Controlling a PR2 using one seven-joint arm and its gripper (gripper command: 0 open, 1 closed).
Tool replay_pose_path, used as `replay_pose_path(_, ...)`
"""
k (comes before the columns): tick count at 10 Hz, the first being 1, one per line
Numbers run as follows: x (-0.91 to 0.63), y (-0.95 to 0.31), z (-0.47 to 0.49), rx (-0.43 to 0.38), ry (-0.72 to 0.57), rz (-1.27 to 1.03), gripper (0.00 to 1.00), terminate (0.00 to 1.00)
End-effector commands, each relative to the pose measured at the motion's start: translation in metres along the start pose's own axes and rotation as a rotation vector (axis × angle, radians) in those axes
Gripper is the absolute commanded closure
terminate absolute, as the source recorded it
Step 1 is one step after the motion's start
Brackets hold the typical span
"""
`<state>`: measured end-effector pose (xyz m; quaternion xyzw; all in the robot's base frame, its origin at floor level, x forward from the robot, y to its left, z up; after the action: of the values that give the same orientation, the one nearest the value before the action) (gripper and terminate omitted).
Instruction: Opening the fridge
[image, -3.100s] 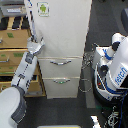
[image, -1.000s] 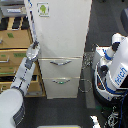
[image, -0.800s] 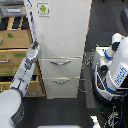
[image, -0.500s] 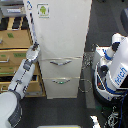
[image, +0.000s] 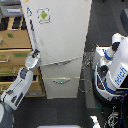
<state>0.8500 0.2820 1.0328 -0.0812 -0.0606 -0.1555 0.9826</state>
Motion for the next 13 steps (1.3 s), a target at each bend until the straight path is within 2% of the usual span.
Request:
replay_pose_path(1, -0.752, -0.42, 0.519, -0.029, -0.781, -0.821, 1.0, 0.0)
replay_pose_path(2, -0.845, -0.477, 0.537, -0.041, -0.925, -0.939, 1.0, 0.0)
replay_pose_path(3, -0.896, -0.507, 0.537, -0.039, -0.969, -1.02, 1.0, 0.0)
replay_pose_path(4, -0.919, -0.516, 0.525, -0.008, -0.974, -1.072, 1.0, 0.0)
replay_pose_path(5, -0.912, -0.501, 0.523, -0.013, -0.97, -1.068, 1.0, 0.0)
replay_pose_path(7, -0.778, -0.363, 0.503, -0.068, -0.844, -0.884, 1.0, 0.0)
replay_pose_path(8, -0.621, -0.246, 0.428, -0.088, -0.675, -0.693, 0.0, 0.0)
replay_pose_path(10, -0.443, -0.137, 0.297, -0.138, -0.469, -0.533, 0.0, 0.0)
replay_pose_path(11, -0.391, -0.106, 0.25, -0.183, -0.396, -0.489, 0.0, 0.0)
replay_pose_path(12, -0.336, -0.082, 0.196, -0.181, -0.323, -0.457, 0.0, 0.0)
replay_pose_path(13, -0.253, -0.057, 0.115, -0.222, -0.243, -0.404, 0.0, 0.0)
